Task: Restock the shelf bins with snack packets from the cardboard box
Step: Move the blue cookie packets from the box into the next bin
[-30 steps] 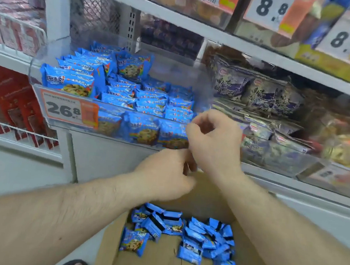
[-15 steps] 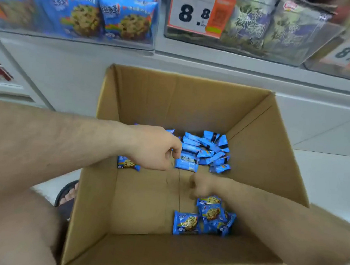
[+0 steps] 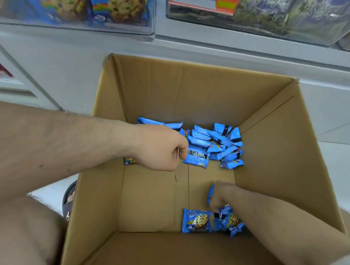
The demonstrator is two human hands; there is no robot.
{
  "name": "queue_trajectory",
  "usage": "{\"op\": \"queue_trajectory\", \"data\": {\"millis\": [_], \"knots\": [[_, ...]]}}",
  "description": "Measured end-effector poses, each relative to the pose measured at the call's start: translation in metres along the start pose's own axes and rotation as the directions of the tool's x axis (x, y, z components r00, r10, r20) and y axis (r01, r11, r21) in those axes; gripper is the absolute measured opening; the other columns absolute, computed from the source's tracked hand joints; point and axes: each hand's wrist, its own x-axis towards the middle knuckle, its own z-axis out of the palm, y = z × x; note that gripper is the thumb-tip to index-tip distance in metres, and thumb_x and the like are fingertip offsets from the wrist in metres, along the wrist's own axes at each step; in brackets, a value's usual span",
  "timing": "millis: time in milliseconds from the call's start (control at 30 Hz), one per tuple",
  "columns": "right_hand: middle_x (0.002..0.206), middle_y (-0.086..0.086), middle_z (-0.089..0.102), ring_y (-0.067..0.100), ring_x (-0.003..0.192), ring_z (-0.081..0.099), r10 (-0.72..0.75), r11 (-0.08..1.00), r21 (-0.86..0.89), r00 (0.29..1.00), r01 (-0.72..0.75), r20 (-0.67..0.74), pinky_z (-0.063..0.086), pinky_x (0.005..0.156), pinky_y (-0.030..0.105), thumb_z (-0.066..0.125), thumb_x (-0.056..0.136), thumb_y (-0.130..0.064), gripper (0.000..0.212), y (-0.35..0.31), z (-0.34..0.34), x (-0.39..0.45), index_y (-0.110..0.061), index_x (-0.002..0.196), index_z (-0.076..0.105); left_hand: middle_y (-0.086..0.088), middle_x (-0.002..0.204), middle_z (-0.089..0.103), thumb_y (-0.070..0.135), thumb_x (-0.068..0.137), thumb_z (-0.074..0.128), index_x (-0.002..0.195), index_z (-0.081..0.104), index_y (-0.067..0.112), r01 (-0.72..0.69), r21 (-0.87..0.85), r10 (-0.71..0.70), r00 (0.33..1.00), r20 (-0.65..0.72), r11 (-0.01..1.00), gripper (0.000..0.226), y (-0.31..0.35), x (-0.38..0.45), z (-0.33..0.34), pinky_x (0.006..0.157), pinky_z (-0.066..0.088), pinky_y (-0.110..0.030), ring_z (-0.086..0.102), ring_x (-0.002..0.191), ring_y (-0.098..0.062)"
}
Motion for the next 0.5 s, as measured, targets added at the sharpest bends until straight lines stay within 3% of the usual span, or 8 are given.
{"op": "queue_trajectory", "data": {"millis": [67,100,200,233,300,367,433,500], "knots": [[0.075,0.003,0.048,0.019,0.059,0.047,-0.094,0.967,0.242,0.995,0.08,0.046,0.042,0.053,0.03,0.065,0.081,-0.018,0.035,0.003,-0.015,-0.004,-0.013,0.114,0.054,0.004,0.098,0.071,0.025,0.086,0.046,0.109,0.056,0.035,0.024,-0.109,-0.024,1.0,-0.007,0.994,0.026,-0.002,0.001,0.001,0.074,0.058,-0.035,0.069,0.077,-0.023],[0.076,0.007,0.049,0.022,0.06,0.049,-0.107,0.883,0.46,0.994,0.089,0.012,0.044,0.052,0.03,0.067,0.078,-0.017,0.034,0.001,-0.026,-0.015,-0.011,0.107,0.052,0.0,0.099,0.072,0.027,0.087,0.05,0.114,0.054,0.032,0.045,-0.166,-0.047,0.999,-0.008,0.985,0.029,-0.003,0.003,0.002,0.068,0.058,-0.033,0.067,0.071,-0.023],[0.09,0.014,0.059,0.027,0.065,0.056,-0.167,0.396,0.865,0.95,0.309,-0.263,0.049,0.053,0.03,0.073,0.072,-0.011,0.068,-0.014,-0.053,-0.047,-0.023,0.128,0.034,-0.01,0.11,0.062,0.038,0.091,0.057,0.131,0.037,0.029,0.237,-0.52,-0.247,0.968,0.052,0.82,0.046,-0.002,-0.002,-0.002,0.062,0.054,-0.029,0.061,0.071,-0.021],[0.086,0.012,0.061,0.026,0.063,0.055,-0.181,0.28,0.88,0.922,0.383,-0.343,0.048,0.053,0.028,0.074,0.073,-0.01,0.074,-0.022,-0.059,-0.061,-0.028,0.13,0.029,-0.009,0.119,0.054,0.041,0.092,0.056,0.135,0.032,0.03,0.281,-0.654,-0.278,0.954,0.112,0.702,0.05,-0.002,-0.003,-0.003,0.07,0.056,-0.034,0.064,0.085,-0.024],[0.08,0.007,0.063,0.023,0.064,0.054,-0.228,0.195,0.815,0.834,0.545,-0.503,0.045,0.053,0.025,0.077,0.07,-0.011,0.076,-0.039,-0.062,-0.093,-0.028,0.127,0.03,-0.01,0.13,0.048,0.041,0.095,0.054,0.134,0.032,0.03,0.277,-0.803,-0.278,0.95,0.144,0.528,0.047,-0.001,-0.003,-0.005,0.084,0.055,-0.048,0.062,0.103,-0.034],[0.082,0.003,0.064,0.019,0.067,0.058,-0.255,0.112,0.747,0.745,0.656,-0.616,0.049,0.057,0.03,0.081,0.064,-0.01,0.076,-0.053,-0.064,-0.11,-0.022,0.123,0.036,-0.006,0.122,0.057,0.032,0.098,0.053,0.127,0.038,0.03,0.209,-0.888,-0.262,0.959,0.105,0.409,0.033,0.002,-0.002,-0.003,0.084,0.056,-0.051,0.066,0.1,-0.034],[0.083,0.002,0.065,0.016,0.071,0.061,-0.314,0.058,0.697,0.676,0.715,-0.667,0.054,0.065,0.036,0.084,0.059,-0.01,0.075,-0.059,-0.065,-0.122,-0.021,0.12,0.041,-0.004,0.109,0.064,0.017,0.098,0.053,0.118,0.048,0.028,0.145,-0.922,-0.27,0.962,0.046,0.359,0.024,0.002,0.003,-0.001,0.073,0.059,-0.041,0.07,0.085,-0.03],[0.089,0.003,0.067,0.017,0.079,0.064,-0.419,0.014,0.719,0.657,0.695,-0.627,0.054,0.079,0.04,0.083,0.055,-0.021,0.081,-0.052,-0.072,-0.118,-0.025,0.125,0.043,-0.007,0.098,0.065,0.005,0.093,0.054,0.113,0.055,0.026,0.113,-0.892,-0.318,0.948,-0.036,0.437,0.029,-0.006,0.005,0.001,0.054,0.055,-0.028,0.066,0.067,-0.024]]}}
